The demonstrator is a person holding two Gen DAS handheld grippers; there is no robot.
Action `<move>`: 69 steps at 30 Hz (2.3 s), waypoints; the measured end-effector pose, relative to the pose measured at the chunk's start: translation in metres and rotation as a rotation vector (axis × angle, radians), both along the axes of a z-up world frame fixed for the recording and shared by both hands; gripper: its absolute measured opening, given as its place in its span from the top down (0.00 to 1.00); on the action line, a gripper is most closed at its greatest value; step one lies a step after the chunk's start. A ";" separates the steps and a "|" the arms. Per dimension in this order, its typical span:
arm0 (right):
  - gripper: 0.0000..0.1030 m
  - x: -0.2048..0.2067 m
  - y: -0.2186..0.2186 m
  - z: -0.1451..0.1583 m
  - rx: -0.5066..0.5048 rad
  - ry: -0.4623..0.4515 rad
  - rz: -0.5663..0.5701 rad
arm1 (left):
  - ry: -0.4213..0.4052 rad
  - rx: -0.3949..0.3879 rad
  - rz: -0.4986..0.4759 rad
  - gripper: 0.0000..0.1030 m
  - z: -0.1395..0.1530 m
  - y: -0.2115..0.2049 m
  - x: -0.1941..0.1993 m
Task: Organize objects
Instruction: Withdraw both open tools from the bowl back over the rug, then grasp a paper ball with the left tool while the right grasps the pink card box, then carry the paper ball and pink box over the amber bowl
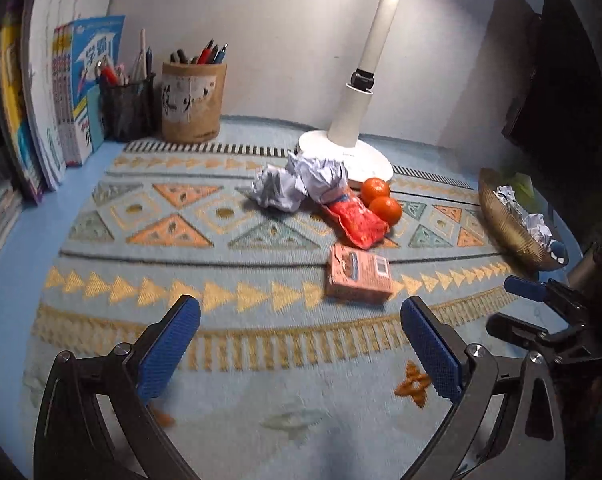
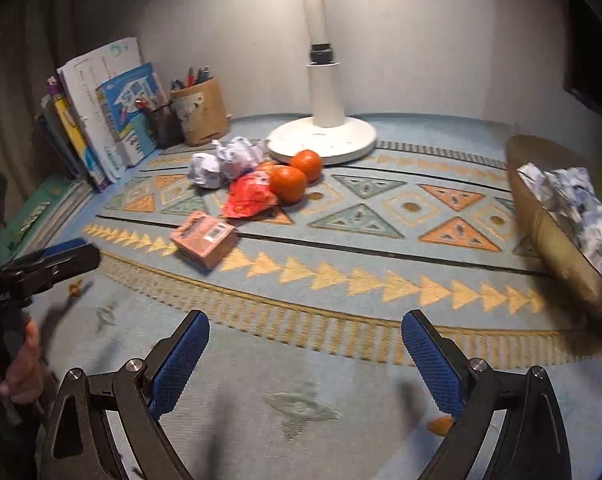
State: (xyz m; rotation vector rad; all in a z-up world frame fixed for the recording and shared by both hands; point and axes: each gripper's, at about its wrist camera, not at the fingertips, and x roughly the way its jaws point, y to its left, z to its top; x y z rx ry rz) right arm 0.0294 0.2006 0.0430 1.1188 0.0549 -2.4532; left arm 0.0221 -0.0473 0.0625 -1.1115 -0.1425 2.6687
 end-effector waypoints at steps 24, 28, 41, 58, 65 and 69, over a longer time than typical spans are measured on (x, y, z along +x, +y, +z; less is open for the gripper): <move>0.22 -0.097 -0.114 -0.046 0.096 -0.069 0.413 | -0.097 -0.188 -0.283 0.46 -0.055 0.037 -0.162; 0.52 -0.095 -0.119 -0.044 0.082 -0.073 0.429 | -0.068 -0.177 -0.273 0.60 -0.050 0.035 -0.154; 0.60 -0.037 -0.005 0.010 -0.095 -0.050 0.094 | -0.035 0.041 -0.104 0.60 -0.017 0.029 -0.031; 0.58 0.050 0.059 -0.025 -0.115 -0.085 -0.039 | 0.043 -0.034 -0.060 0.60 -0.027 0.091 0.046; 0.37 0.052 0.055 -0.044 -0.086 -0.104 -0.084 | 0.057 -0.022 -0.087 0.59 -0.026 0.093 0.049; 0.36 0.056 0.045 -0.045 -0.043 -0.085 -0.104 | 0.052 -0.022 -0.090 0.59 -0.026 0.094 0.048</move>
